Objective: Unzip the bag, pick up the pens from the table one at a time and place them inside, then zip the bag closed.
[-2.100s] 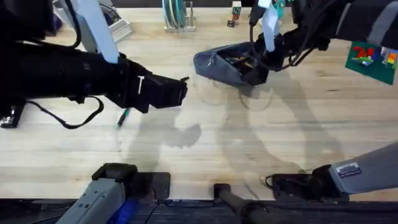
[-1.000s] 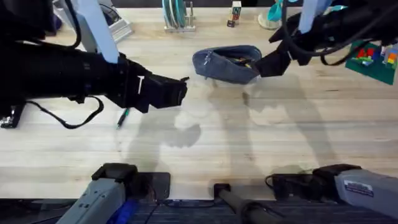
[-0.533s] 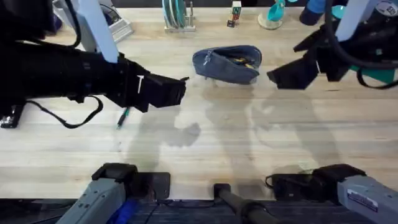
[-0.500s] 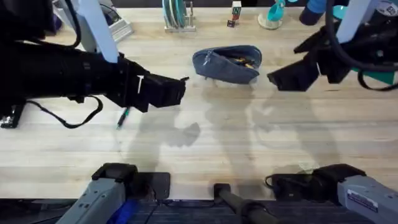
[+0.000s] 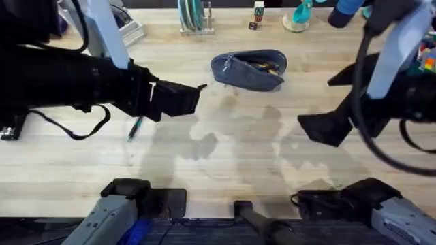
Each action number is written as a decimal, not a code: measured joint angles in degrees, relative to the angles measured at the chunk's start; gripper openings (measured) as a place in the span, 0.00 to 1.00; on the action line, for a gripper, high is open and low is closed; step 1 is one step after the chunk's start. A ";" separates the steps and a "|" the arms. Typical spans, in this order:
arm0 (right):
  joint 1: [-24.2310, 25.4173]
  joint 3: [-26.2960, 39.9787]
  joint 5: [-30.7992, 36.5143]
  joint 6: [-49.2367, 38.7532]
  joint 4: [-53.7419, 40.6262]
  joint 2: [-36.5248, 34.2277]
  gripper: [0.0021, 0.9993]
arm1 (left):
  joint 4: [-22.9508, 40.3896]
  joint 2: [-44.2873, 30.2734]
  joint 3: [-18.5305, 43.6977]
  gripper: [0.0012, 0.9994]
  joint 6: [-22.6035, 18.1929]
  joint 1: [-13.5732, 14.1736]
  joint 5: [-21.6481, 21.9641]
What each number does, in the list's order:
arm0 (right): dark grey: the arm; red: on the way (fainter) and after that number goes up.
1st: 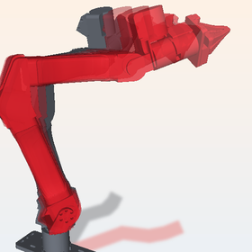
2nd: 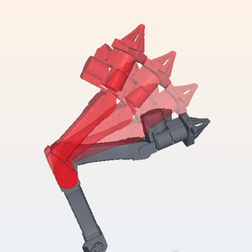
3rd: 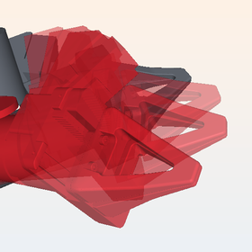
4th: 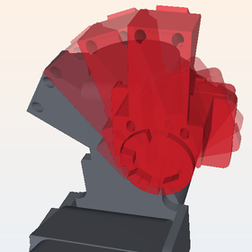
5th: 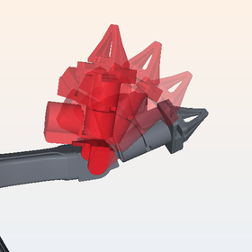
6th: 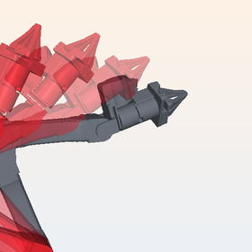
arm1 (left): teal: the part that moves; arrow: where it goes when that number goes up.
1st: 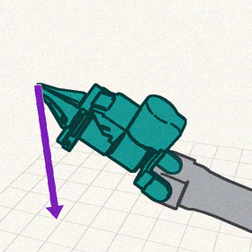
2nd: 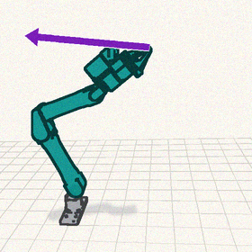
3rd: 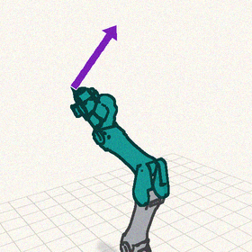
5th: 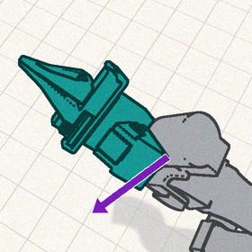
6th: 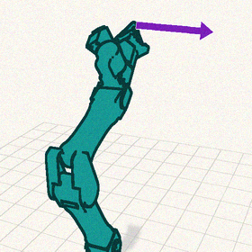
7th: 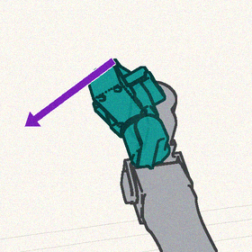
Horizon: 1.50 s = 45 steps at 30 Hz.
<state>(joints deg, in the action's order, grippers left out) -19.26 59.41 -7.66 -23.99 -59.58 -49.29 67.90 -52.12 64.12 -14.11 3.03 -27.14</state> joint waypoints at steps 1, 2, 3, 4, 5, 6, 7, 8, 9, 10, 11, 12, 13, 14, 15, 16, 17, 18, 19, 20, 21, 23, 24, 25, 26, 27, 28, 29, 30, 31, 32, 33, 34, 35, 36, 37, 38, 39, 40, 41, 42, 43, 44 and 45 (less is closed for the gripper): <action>-0.03 -1.12 0.33 0.00 0.34 0.72 1.00 | 0.00 -0.02 0.00 1.00 0.00 0.00 0.16; -0.03 -2.09 0.63 0.00 0.72 1.36 1.00 | 0.01 0.00 0.00 1.00 0.00 0.00 0.53; -0.03 -2.84 0.86 0.00 0.94 1.97 1.00 | 0.02 -0.02 0.00 1.00 0.00 0.00 1.03; -0.03 -3.25 0.92 0.00 0.97 2.46 1.00 | 0.02 -0.02 0.00 1.00 0.00 0.00 1.59; -0.03 -3.53 1.05 0.00 0.97 2.91 1.00 | 0.02 -0.02 0.00 1.00 0.00 0.00 2.21; -0.03 -3.65 1.10 0.00 1.03 3.31 1.00 | 0.01 -0.02 0.00 1.00 0.00 0.00 3.00; -0.03 -3.66 1.25 0.00 1.10 3.61 1.00 | 0.00 -0.02 0.00 1.00 0.00 0.00 3.69; -0.03 -3.66 1.28 0.07 1.25 3.79 1.00 | 0.02 -0.07 0.00 1.00 -0.03 0.00 4.29; -0.03 -3.66 1.31 0.51 1.47 3.94 1.00 | 0.02 -0.14 0.00 1.00 -0.18 0.00 4.75; -0.03 -3.66 1.36 1.22 1.84 3.97 1.00 | 0.02 -0.40 0.00 1.00 -0.50 0.00 5.11; -0.03 -3.66 1.43 2.44 2.45 3.96 1.00 | 0.02 -0.84 0.00 1.00 -1.13 0.00 5.52; -0.03 -3.66 1.48 3.67 2.89 3.95 1.00 | 0.01 -1.38 0.00 1.00 -1.78 0.00 5.79; -0.03 -3.66 1.49 4.91 3.07 3.91 1.00 | 0.00 -2.09 0.00 1.00 -2.45 0.00 5.98; -0.03 -3.66 1.49 6.13 2.98 3.92 1.00 | 0.00 -3.06 0.00 1.00 -3.21 0.00 6.06; -0.03 -3.66 1.49 7.01 2.93 3.91 1.00 | -0.03 -4.14 0.00 1.00 -3.99 0.00 6.20; -0.03 -3.66 1.49 7.66 2.94 3.92 1.00 | -0.22 -5.17 0.00 1.00 -4.56 0.00 6.25; -0.03 -3.66 1.49 8.21 2.94 3.92 1.00 | -0.65 -6.17 0.00 1.00 -5.02 0.00 6.34; -0.03 -3.66 1.49 8.75 2.94 3.92 1.00 | -1.39 -7.28 0.00 1.00 -5.45 0.00 6.43; -0.03 -3.66 1.49 9.07 2.94 3.92 1.00 | -2.25 -8.32 0.00 1.00 -5.77 0.00 6.44; -0.03 -3.66 1.49 9.35 2.92 3.92 1.00 | -3.09 -9.31 -0.02 1.00 -6.07 0.00 6.45; -0.03 -3.66 1.49 9.57 2.92 3.92 1.00 | -4.02 -10.43 0.00 1.00 -6.65 0.00 6.45; -0.03 -3.66 1.49 9.96 2.92 3.92 1.00 | -5.58 -12.68 0.00 1.00 -8.40 0.00 6.47; -0.03 -3.66 1.49 10.12 2.87 3.90 1.00 | -6.24 -13.93 0.00 1.00 -9.58 0.00 6.47; -0.03 -3.66 1.50 10.25 2.72 3.92 1.00 | -6.67 -15.08 -0.01 1.00 -10.57 0.00 6.50; -0.03 -3.66 1.49 10.30 2.41 3.92 1.00 | -7.07 -16.24 -0.02 1.00 -11.60 0.00 6.52; -0.03 -3.66 1.51 10.34 2.08 3.92 1.00 | -7.47 -17.55 0.00 1.00 -12.69 0.00 6.63; -0.03 -3.66 1.49 10.34 1.88 3.92 1.00 | -7.82 -18.82 0.00 1.00 -13.69 0.00 6.70; -0.03 -3.66 1.50 10.35 1.78 3.92 1.00 | -8.31 -20.04 0.00 1.00 -14.62 0.00 6.85; -0.03 -3.66 1.49 10.38 1.67 3.92 1.00 | -8.77 -21.19 0.00 1.00 -15.44 0.00 6.89; -0.03 -3.66 1.50 10.51 1.65 3.91 1.00 | -9.30 -22.52 0.00 1.00 -16.39 0.00 6.97; -0.03 -3.66 1.51 10.53 1.65 3.91 1.00 | -9.74 -23.67 -0.01 1.00 -17.27 0.00 7.06; -0.03 -3.66 1.51 10.54 1.65 3.92 1.00 | -10.20 -24.83 -0.02 1.00 -18.28 0.00 7.09; -0.03 -3.66 1.50 10.54 1.65 3.92 1.00 | -10.49 -25.82 0.00 1.00 -19.33 0.00 7.11; -0.03 -3.66 1.50 10.54 1.65 3.90 1.00 | -10.74 -26.87 0.00 1.00 -20.64 0.00 7.14; -0.03 -3.66 1.49 10.54 1.65 3.92 1.00 | -10.99 -27.87 0.00 0.99 -22.05 0.00 7.26; -0.03 -3.66 1.49 10.54 1.65 3.91 1.00 | -11.27 -28.70 -0.02 0.98 -23.29 0.00 7.37; -0.03 -3.66 1.49 10.54 1.65 3.92 1.00 | -11.77 -29.66 -0.01 0.98 -24.69 0.00 7.67; -0.03 -3.66 1.49 10.56 1.65 3.92 1.00 | -12.29 -30.44 -0.02 0.98 -25.74 0.00 8.10; -0.03 -3.66 1.51 10.56 1.65 3.92 1.00 | -13.00 -31.25 0.00 0.98 -26.71 0.00 8.77; -0.03 -3.66 1.50 10.56 1.65 3.91 1.00 | -13.80 -32.01 -0.02 0.98 -27.52 0.00 9.50; -0.03 -3.66 1.51 10.56 1.65 3.92 1.00 | -14.56 -32.76 -0.02 0.99 -28.08 0.00 10.32; -0.03 -3.66 1.49 10.56 1.65 3.90 1.00 | -15.36 -33.54 -0.02 0.99 -28.60 0.00 11.08; -0.03 -3.66 1.51 10.57 1.65 3.92 1.00 | -16.00 -34.24 -0.02 1.00 -29.12 0.00 11.73; -0.03 -3.66 1.50 10.57 1.65 3.91 1.00 | -16.59 -35.02 -0.02 1.00 -29.79 0.00 12.25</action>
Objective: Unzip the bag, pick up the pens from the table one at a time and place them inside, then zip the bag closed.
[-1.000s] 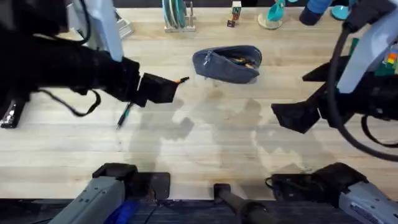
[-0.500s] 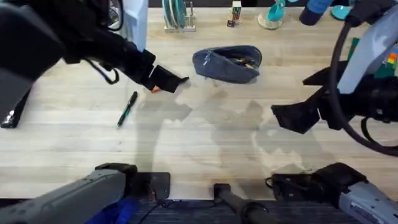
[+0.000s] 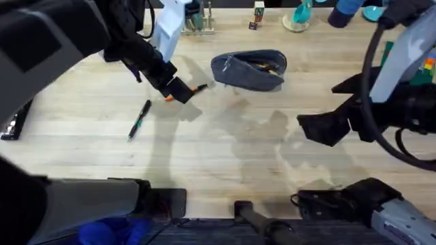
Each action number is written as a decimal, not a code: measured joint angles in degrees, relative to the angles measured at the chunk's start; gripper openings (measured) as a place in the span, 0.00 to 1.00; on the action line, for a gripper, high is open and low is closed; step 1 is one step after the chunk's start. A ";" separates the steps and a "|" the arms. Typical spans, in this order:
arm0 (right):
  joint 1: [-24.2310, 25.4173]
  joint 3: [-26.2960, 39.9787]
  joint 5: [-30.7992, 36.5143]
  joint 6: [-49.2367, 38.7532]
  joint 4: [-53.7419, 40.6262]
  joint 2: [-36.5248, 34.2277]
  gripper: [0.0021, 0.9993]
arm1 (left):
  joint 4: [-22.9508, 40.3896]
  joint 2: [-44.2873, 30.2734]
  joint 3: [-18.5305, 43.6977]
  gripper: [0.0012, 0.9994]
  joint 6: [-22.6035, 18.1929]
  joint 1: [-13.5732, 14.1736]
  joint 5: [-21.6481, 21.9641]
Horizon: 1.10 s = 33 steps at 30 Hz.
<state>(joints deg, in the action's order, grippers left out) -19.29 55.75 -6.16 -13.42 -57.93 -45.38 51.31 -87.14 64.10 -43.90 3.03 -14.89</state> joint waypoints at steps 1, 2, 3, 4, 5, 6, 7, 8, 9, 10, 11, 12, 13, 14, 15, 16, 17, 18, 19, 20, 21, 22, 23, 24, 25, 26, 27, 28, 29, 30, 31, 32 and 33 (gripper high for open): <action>0.00 0.00 0.01 -0.02 0.00 0.01 1.00 | -0.38 -0.67 0.01 0.99 -0.63 0.00 0.35; 0.00 0.00 -0.01 -0.01 0.00 0.02 1.00 | -0.88 -1.54 -0.01 0.98 -1.48 0.00 0.77; 0.00 0.00 -0.01 0.00 0.00 0.02 1.00 | -1.30 -2.36 -0.01 0.97 -2.30 0.00 1.05; 0.00 0.00 0.01 0.01 0.00 0.02 1.00 | -1.69 -3.29 0.00 0.95 -3.10 0.00 1.24; 0.00 0.00 -0.02 -0.02 0.00 -0.01 1.00 | -2.07 -4.25 0.00 0.94 -4.00 0.00 1.30; 0.00 0.00 0.01 0.01 0.00 0.00 1.00 | -2.46 -5.16 0.00 0.94 -4.77 0.00 1.43; 0.00 0.00 0.00 -0.01 0.00 0.01 1.00 | -2.98 -6.21 0.00 0.94 -5.45 0.00 1.46; 0.00 0.00 0.00 0.03 0.00 -0.01 1.00 | -3.41 -7.10 0.00 0.94 -5.90 0.00 1.51; 0.00 0.00 -0.02 0.11 0.00 0.00 1.00 | -3.87 -8.13 0.01 0.94 -6.34 0.00 1.63; 0.00 0.00 0.01 0.12 0.00 0.02 1.00 | -4.38 -9.06 -0.01 0.94 -6.71 0.00 1.68; 0.00 0.00 -0.02 0.12 0.00 0.02 1.00 | -4.86 -9.82 -0.01 0.94 -6.92 0.00 1.75; 0.00 0.00 0.00 0.13 0.00 0.01 1.00 | -5.52 -10.62 -0.01 0.94 -7.16 0.00 1.85; 0.00 0.00 0.01 0.14 0.00 0.02 1.00 | -6.07 -11.22 -0.01 0.94 -7.27 0.00 1.92; 0.00 0.00 0.01 0.14 0.00 0.00 1.00 | -6.63 -11.81 -0.01 0.94 -7.41 0.00 2.03; 0.00 0.00 0.00 0.12 0.00 0.02 1.00 | -7.02 -12.33 -0.01 0.94 -7.59 0.00 2.11; 0.00 0.00 0.00 0.14 0.00 -0.01 1.00 | -7.24 -12.76 -0.01 0.94 -7.64 0.00 2.15; 0.00 0.00 0.01 0.14 0.00 0.02 1.00 | -7.32 -13.22 -0.01 0.94 -7.78 0.00 2.20; 0.00 0.00 -0.02 0.14 0.00 0.00 1.00 | -7.38 -13.57 0.02 0.94 -7.88 0.00 2.17; 0.00 0.00 -0.02 0.14 0.00 -0.01 1.00 | -7.40 -13.65 0.08 0.94 -8.00 -0.01 2.09; 0.00 0.00 0.00 0.14 0.00 0.02 1.00 | -7.39 -13.71 0.08 0.94 -8.08 0.00 2.07; 0.00 0.00 -0.01 0.14 0.00 0.00 1.00 | -7.39 -13.74 0.13 0.94 -8.14 0.00 2.07; 0.00 0.00 -0.02 0.14 0.00 0.02 1.00 | -7.39 -13.84 0.16 0.93 -8.22 0.00 2.07; 0.00 0.00 -0.01 0.14 0.00 0.02 1.00 | -7.39 -13.90 0.23 0.92 -8.24 -0.02 2.05; 0.00 0.00 -0.02 0.14 0.00 0.01 1.00 | -7.41 -14.07 0.37 0.91 -8.24 -0.02 2.05; 0.00 0.00 -0.02 0.14 0.00 0.02 1.00 | -7.43 -14.21 0.52 0.89 -8.23 -0.02 2.02; 0.00 0.00 0.00 0.14 0.00 0.02 1.00 | -7.53 -14.30 0.61 0.85 -8.23 -0.02 1.94; 0.00 0.00 -0.02 0.14 0.00 -0.01 1.00 | -7.58 -14.37 0.67 0.82 -8.26 -0.02 1.83; 0.00 -0.01 -0.02 0.14 0.00 0.02 1.00 | -7.70 -14.44 0.74 0.77 -8.26 0.00 1.66; 0.00 0.00 0.01 0.14 0.00 0.02 1.00 | -7.87 -14.52 0.78 0.72 -8.22 0.00 1.51; 0.00 0.00 0.01 0.14 0.00 0.01 1.00 | -8.05 -14.55 0.80 0.62 -8.28 0.00 1.25; 0.00 -0.02 -0.01 0.14 0.00 -0.01 1.00 | -8.01 -14.59 0.80 0.55 -8.31 0.00 1.07; 0.00 -0.02 -0.02 0.14 0.00 0.02 1.00 | -7.98 -14.59 0.80 0.48 -8.43 0.00 0.95; 0.00 -0.02 0.01 0.14 0.00 0.02 1.00 | -7.95 -14.59 0.80 0.43 -8.41 0.00 0.80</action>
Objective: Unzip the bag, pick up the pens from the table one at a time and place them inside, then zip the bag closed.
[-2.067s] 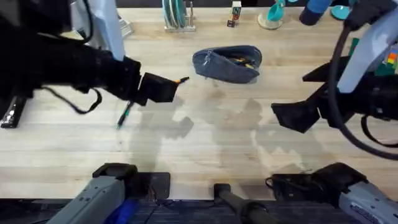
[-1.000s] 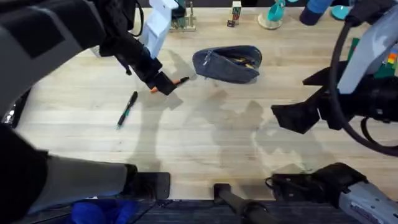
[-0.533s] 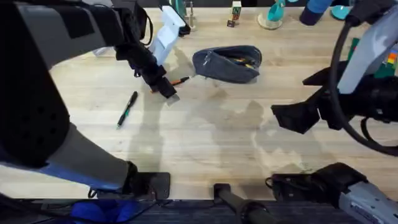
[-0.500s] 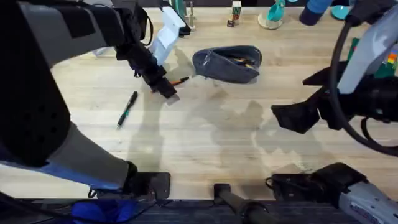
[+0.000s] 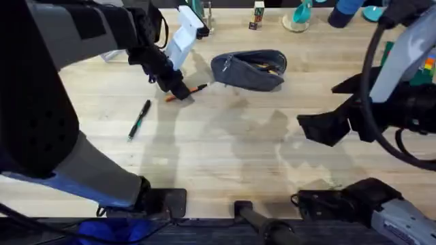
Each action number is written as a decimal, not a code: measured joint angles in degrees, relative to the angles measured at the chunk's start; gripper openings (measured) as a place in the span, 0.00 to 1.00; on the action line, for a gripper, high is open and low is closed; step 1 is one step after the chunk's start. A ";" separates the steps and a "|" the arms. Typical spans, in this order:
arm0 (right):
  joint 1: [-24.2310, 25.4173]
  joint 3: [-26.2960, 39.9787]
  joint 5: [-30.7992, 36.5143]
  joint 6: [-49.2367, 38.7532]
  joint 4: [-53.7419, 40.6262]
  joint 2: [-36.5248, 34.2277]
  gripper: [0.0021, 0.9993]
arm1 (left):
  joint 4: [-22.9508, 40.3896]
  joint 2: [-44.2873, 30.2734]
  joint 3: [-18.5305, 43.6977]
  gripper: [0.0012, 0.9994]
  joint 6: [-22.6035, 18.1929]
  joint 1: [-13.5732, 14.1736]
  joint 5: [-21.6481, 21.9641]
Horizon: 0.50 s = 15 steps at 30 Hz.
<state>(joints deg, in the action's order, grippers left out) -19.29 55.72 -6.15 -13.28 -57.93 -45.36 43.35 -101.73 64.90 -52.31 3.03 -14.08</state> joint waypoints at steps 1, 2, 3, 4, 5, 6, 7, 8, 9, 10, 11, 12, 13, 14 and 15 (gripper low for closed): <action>0.00 0.00 0.00 0.00 0.00 0.00 1.00 | 0.17 0.00 0.02 0.38 0.00 0.00 -0.27; 0.00 0.00 -0.02 0.00 0.00 0.00 1.00 | 0.39 0.00 0.02 0.33 0.00 0.06 -0.50; 0.00 0.02 -0.02 0.00 0.00 0.00 1.00 | 0.59 0.00 0.02 0.27 0.02 0.07 -0.77; 0.00 0.00 -0.02 0.00 0.00 0.00 1.00 | 0.84 0.00 0.02 0.18 0.04 0.11 -1.18; 0.00 0.00 -0.02 0.00 0.00 -0.02 1.00 | 1.14 0.00 0.04 0.08 -0.11 0.12 -1.52; 0.00 0.00 0.00 0.00 0.00 -0.02 1.00 | 1.01 0.00 0.08 0.05 -0.15 0.17 -1.59; 0.00 0.00 -0.02 0.00 -0.02 0.00 1.00 | 1.01 0.00 0.13 0.05 -0.18 0.22 -1.64; 0.00 0.00 0.00 0.00 0.00 0.00 1.00 | 1.01 0.00 0.13 0.04 -0.18 0.22 -1.69; 0.00 0.00 0.00 0.00 0.00 -0.02 1.00 | 1.03 0.00 0.15 0.04 -0.18 0.22 -1.71; 0.00 0.00 0.00 0.00 -0.02 0.00 1.00 | 1.07 0.00 0.15 0.04 -0.18 0.22 -1.71; 0.00 0.00 0.00 0.00 0.00 -0.01 1.00 | 1.20 0.00 0.15 0.04 -0.18 0.22 -1.71; 0.00 0.00 0.00 0.00 0.00 -0.01 1.00 | 1.22 0.00 0.17 0.04 -0.19 0.22 -1.71; 0.00 0.00 0.00 0.00 -0.02 0.00 1.00 | 1.27 0.00 0.17 0.04 -0.20 0.22 -1.71; 0.00 0.00 -0.01 0.00 0.00 -0.01 1.00 | 1.29 0.00 0.20 0.04 -0.20 0.22 -1.71; 0.00 0.00 -0.01 0.00 0.00 0.00 1.00 | 1.29 0.00 0.20 0.04 -0.20 0.22 -1.71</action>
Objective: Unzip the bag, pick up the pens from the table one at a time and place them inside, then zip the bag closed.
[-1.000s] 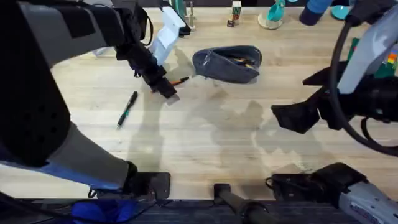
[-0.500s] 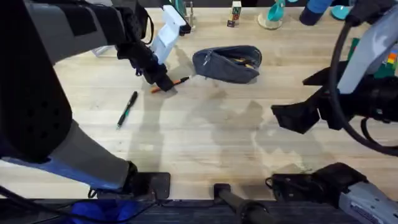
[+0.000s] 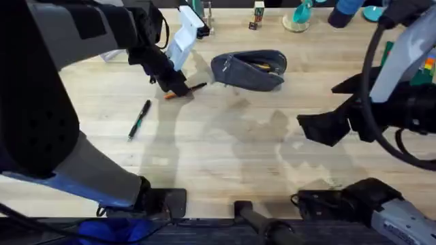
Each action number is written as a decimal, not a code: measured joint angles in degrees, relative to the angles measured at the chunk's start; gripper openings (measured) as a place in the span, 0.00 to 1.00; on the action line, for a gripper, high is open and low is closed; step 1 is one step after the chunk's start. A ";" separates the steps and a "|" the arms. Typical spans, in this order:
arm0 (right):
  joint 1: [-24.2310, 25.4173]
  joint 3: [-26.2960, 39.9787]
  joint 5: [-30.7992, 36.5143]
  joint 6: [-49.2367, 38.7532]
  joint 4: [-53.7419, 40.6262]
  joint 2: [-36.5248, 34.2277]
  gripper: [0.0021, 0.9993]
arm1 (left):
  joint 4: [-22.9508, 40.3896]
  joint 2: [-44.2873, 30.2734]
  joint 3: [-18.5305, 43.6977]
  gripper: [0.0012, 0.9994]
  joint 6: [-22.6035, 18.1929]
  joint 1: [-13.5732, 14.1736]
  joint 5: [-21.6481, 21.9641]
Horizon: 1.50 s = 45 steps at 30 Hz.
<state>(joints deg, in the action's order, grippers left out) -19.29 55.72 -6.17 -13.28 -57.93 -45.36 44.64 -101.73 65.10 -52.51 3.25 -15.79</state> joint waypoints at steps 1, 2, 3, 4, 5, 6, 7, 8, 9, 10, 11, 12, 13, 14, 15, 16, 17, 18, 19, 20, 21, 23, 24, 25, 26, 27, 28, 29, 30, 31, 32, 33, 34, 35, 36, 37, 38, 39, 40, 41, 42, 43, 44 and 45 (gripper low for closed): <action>0.00 0.00 0.01 0.00 0.00 0.00 1.00 | 0.00 0.00 0.00 0.04 0.00 0.00 -0.04; 0.00 0.00 0.01 0.00 0.00 0.00 1.00 | 0.00 0.00 0.00 0.04 0.00 -0.02 -0.09; 0.00 0.00 0.01 0.00 0.00 0.00 1.00 | 0.02 0.00 0.03 0.04 0.00 -0.02 -0.24; 0.00 0.00 0.01 0.00 -0.02 -0.02 1.00 | 0.02 0.00 0.04 0.04 0.00 -0.02 -0.44; 0.00 0.00 -0.01 0.00 -0.02 -0.02 1.00 | 0.05 -0.03 0.05 0.04 0.04 -0.11 -0.61; 0.00 0.00 0.00 0.00 0.00 0.00 1.00 | 0.14 -0.21 0.21 0.04 0.30 -0.22 -0.87; 0.00 0.00 0.01 0.00 0.00 -0.02 1.00 | 0.30 -0.37 0.41 0.04 0.69 -0.28 -1.02; 0.00 0.00 0.01 0.00 0.00 -0.02 1.00 | 0.55 -0.57 0.66 0.04 1.14 -0.35 -1.09; 0.00 0.00 0.01 0.00 -0.01 0.00 1.00 | 0.82 -0.74 0.98 0.04 1.70 -0.35 -1.09; 0.00 0.00 0.01 0.00 0.00 0.00 1.00 | 1.19 -0.94 1.30 0.04 1.99 -0.35 -1.04; 0.00 0.00 0.01 0.00 0.00 0.00 1.00 | 1.70 -1.26 1.79 0.04 2.27 -0.35 -0.99; 0.00 0.00 0.01 0.00 0.00 -0.02 1.00 | 2.22 -1.55 2.26 0.04 2.50 -0.33 -0.98; 0.00 0.00 0.00 0.00 0.00 0.00 1.00 | 2.85 -1.91 2.79 0.04 2.79 -0.33 -0.98; 0.00 0.00 0.01 0.00 0.00 0.00 1.00 | 3.74 -2.31 3.40 0.04 3.01 -0.33 -1.01; 0.00 0.00 0.00 0.00 0.00 -0.01 1.00 | 4.79 -2.66 4.05 0.04 3.14 -0.33 -1.05; 0.00 0.00 0.00 0.00 0.00 -0.01 1.00 | 5.89 -3.00 4.74 0.04 3.26 -0.33 -1.09; 0.00 0.00 0.01 0.00 0.00 0.00 1.00 | 6.92 -3.27 5.55 0.04 3.34 -0.33 -1.16; 0.00 0.00 -0.01 0.00 -0.02 -0.02 1.00 | 7.98 -3.47 6.67 0.04 3.43 -0.33 -1.30; 0.00 0.00 0.00 0.00 0.00 0.00 1.00 | 9.03 -3.63 7.85 0.04 3.46 -0.33 -1.55; 0.00 0.00 0.01 0.00 0.00 0.00 1.00 | 10.09 -3.69 9.09 0.04 3.49 -0.33 -1.88; 0.00 0.00 0.01 0.00 0.00 0.00 1.00 | 11.37 -3.69 10.67 0.04 3.50 -0.33 -2.30; 0.00 0.00 0.01 0.00 0.00 -0.02 1.00 | 13.93 -3.69 13.77 0.04 3.56 -0.33 -2.72; 0.00 0.00 0.01 0.00 0.00 -0.02 1.00 | 15.13 -3.69 15.18 0.04 3.63 -0.33 -2.87; 0.00 0.00 0.00 0.00 0.00 0.00 1.00 | 16.54 -3.69 16.77 0.04 3.65 -0.33 -3.00; 0.00 0.00 0.00 0.00 0.00 0.00 1.00 | 17.87 -3.69 18.22 0.04 3.65 -0.33 -3.10; 0.00 0.00 0.01 0.00 0.00 0.00 1.00 | 19.16 -3.69 19.73 0.04 3.65 -0.33 -3.13; 0.00 0.00 0.01 0.00 -0.01 -0.02 1.00 | 20.12 -3.70 21.01 0.04 3.70 -0.33 -3.18; 0.00 0.00 -0.01 0.00 0.00 0.00 1.00 | 21.22 -3.69 22.54 0.04 3.90 -0.33 -3.31; 0.00 0.00 0.01 0.00 0.00 -0.02 1.00 | 22.18 -3.71 23.96 0.04 4.13 -0.33 -3.49; 0.00 0.00 0.01 0.00 -0.02 0.00 1.00 | 23.07 -3.69 25.26 0.04 4.46 -0.33 -3.72; 0.00 0.00 0.00 0.00 0.00 0.00 1.00 | 24.07 -3.69 26.71 0.04 4.68 -0.33 -4.08; 0.00 0.00 0.01 0.00 0.00 0.00 1.00 | 25.02 -3.71 28.19 0.04 4.89 -0.33 -4.44; 0.00 0.00 0.01 0.00 0.00 -0.02 1.00 | 25.61 -3.71 29.43 0.04 4.99 -0.33 -4.84; 0.00 0.00 0.01 0.00 0.00 -0.02 1.00 | 26.18 -3.69 30.74 0.04 5.25 -0.33 -5.34; 0.00 0.00 0.01 0.00 0.00 -0.02 1.00 | 26.46 -3.69 31.99 0.04 5.82 -0.33 -5.73; 0.00 0.00 -0.01 0.00 0.00 0.00 1.00 | 26.56 -3.69 33.10 0.04 6.53 -0.33 -5.98; 0.00 0.00 0.00 0.00 0.00 -0.02 1.00 | 26.59 -3.69 34.09 0.04 7.37 -0.33 -6.19; 0.00 0.00 0.01 0.00 0.00 -0.01 1.00 | 26.73 -3.69 35.07 0.04 8.24 -0.27 -6.50; 0.00 0.00 0.01 0.00 0.00 0.00 1.00 | 27.00 -3.72 35.83 0.04 8.95 -0.26 -6.82; 0.00 0.00 0.01 0.00 0.00 0.00 1.00 | 27.47 -3.69 36.57 0.04 9.50 -0.22 -7.10; 0.00 0.00 0.01 0.00 0.00 0.00 1.00 | 27.90 -3.69 37.19 0.04 9.92 -0.14 -7.21; 0.00 0.00 0.01 0.00 0.00 0.00 1.00 | 28.28 -3.69 37.70 0.04 10.27 0.06 -7.23; 0.00 0.00 -0.01 0.00 0.00 0.00 1.00 | 28.69 -3.70 38.16 0.04 10.61 0.37 -7.24; 0.00 0.00 0.01 0.00 0.00 0.00 1.00 | 29.04 -3.69 38.60 0.04 10.85 0.79 -7.28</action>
<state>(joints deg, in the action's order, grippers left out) -19.29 55.72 -6.15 -13.28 -57.93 -45.36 73.68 -105.43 103.70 -41.67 4.03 -23.07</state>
